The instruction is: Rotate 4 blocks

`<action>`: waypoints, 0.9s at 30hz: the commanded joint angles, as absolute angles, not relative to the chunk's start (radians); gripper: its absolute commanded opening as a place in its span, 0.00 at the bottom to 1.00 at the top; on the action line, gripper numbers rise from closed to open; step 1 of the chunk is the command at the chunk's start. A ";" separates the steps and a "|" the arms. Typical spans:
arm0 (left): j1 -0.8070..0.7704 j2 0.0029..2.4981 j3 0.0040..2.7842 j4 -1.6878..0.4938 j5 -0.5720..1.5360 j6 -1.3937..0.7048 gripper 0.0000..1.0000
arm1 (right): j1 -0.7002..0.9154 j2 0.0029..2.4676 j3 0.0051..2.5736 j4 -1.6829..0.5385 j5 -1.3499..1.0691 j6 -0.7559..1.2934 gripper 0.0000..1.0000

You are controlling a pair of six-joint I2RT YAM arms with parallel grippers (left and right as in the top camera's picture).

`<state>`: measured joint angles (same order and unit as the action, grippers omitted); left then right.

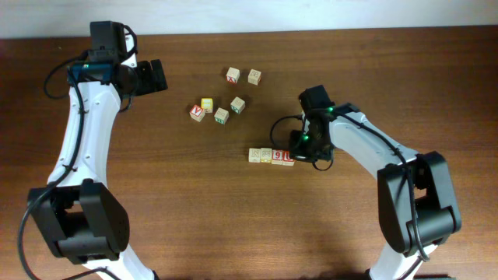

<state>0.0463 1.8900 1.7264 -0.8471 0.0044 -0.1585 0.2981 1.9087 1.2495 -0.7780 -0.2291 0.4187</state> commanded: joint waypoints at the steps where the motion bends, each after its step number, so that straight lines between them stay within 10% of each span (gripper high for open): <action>1: 0.046 1.893 1.736 -0.846 0.020 -0.168 0.99 | 0.310 1.910 1.240 -0.770 -0.225 0.417 0.04; 4: 0.032 1.893 1.736 -0.856 0.035 -0.168 0.99 | 0.268 1.904 1.244 -0.757 -0.225 0.416 0.04; 5: 0.015 1.893 1.736 -0.912 0.043 -0.168 0.70 | 0.150 1.860 1.246 -0.758 -0.308 0.324 0.04; 6: -0.005 1.897 1.724 -0.957 0.117 -0.169 0.03 | 0.051 1.831 1.248 -0.748 -0.486 0.178 0.04; 11: -0.126 2.035 1.445 -0.823 0.687 0.040 0.00 | 0.062 1.839 1.166 -0.690 -0.644 0.211 0.04; 27: -0.322 2.138 1.438 -0.782 0.588 -0.120 0.00 | 0.121 1.840 1.008 -0.489 -0.632 0.358 0.04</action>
